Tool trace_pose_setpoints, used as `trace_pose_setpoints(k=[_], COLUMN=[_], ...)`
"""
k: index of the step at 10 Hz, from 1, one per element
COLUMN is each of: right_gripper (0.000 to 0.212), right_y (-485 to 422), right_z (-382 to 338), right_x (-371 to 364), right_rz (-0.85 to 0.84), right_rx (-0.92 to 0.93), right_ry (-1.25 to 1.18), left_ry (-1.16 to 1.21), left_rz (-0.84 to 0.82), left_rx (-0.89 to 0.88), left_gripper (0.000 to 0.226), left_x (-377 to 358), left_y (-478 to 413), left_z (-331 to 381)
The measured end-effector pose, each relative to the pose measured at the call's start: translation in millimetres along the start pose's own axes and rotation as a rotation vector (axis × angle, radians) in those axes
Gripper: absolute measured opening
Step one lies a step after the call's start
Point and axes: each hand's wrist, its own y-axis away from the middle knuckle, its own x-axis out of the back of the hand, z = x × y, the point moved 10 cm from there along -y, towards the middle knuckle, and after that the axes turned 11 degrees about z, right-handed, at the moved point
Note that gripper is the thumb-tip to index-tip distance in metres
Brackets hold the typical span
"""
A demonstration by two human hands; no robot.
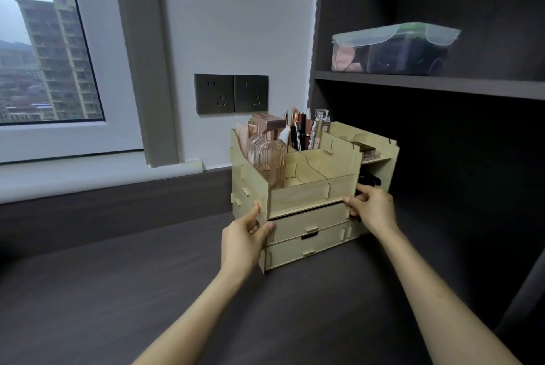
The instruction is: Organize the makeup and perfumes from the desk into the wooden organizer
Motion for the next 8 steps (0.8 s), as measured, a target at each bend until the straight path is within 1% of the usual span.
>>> trace_pose_setpoints(k=[4, 6, 7, 8], right_gripper=[0.028, 0.023, 0.031, 0.036], right_y=[-12, -10, -7, 1], right_z=[6, 4, 2, 5], right_x=[-10, -8, -7, 9], right_rz=[-0.015, -0.003, 0.029, 0.218], right_rx=[-0.026, -0.024, -0.074, -0.134], right_ry=[-0.023, 0.015, 0.046, 0.098], left_ry=[-0.001, 0.017, 0.024, 0.024], left_rz=[0.029, 0.024, -0.017, 0.001], left_rx=[0.01, 0.041, 0.073, 0.074], left_gripper=[0.059, 0.061, 0.067, 0.072], left_x=[-6, -3, 1, 16], left_y=[-9, -7, -1, -4], left_z=[-2, 2, 5, 9])
